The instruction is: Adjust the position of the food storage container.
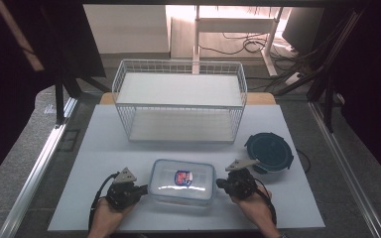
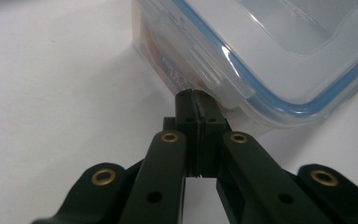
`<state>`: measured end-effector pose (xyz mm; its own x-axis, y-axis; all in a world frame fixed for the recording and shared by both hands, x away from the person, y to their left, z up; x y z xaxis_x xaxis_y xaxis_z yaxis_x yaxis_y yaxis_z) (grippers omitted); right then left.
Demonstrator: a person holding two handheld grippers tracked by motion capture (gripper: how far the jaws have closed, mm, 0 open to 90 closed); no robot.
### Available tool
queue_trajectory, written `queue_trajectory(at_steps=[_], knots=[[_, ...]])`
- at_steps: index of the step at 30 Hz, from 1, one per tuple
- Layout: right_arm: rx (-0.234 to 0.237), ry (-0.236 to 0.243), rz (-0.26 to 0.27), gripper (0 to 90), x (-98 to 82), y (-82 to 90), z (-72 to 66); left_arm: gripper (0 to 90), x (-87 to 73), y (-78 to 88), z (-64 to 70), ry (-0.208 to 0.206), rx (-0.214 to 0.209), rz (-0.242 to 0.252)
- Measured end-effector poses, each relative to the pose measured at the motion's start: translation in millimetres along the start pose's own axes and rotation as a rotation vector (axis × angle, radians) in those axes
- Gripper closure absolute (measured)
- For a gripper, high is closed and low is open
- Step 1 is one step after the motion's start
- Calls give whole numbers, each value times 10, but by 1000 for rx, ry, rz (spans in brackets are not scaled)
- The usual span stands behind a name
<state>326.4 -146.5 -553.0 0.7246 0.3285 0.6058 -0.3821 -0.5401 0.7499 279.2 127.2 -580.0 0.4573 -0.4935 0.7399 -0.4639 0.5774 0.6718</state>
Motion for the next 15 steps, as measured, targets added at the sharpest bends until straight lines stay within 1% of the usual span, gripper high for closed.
queue_trajectory(at_steps=[4, 6, 8, 10, 12, 15], knots=[[-13, -29, 9, 893, 121, -76, 108, 900, 55, -47, -25, 2, 7, 5], [-15, -32, 11, 893, 152, -93, 137, 900, 68, -66, -46, 6, 14, 4], [-15, -33, 10, 893, 160, -102, 147, 900, 62, -73, -56, 16, 2, 11], [-13, -27, 12, 893, 153, -97, 141, 900, 59, -72, -61, 20, -7, 16], [-23, -12, 12, 893, 139, -86, 132, 891, 56, -65, -60, 9, 0, 14], [-27, 11, 28, 891, 130, -52, 124, 822, 41, -20, -68, -5, 15, 18]])
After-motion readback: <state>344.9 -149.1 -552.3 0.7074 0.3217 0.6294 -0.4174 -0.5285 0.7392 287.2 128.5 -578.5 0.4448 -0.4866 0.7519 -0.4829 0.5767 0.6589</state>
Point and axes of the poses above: each handheld gripper's, and its own axes: y roughly backward along the jaws, x roughly out of its top, z roughly to its right, the point moved 8 cm from there along -y, roughly forward along the jaws, and after that the axes turned 14 degrees about -y, right-handed, at the moved point
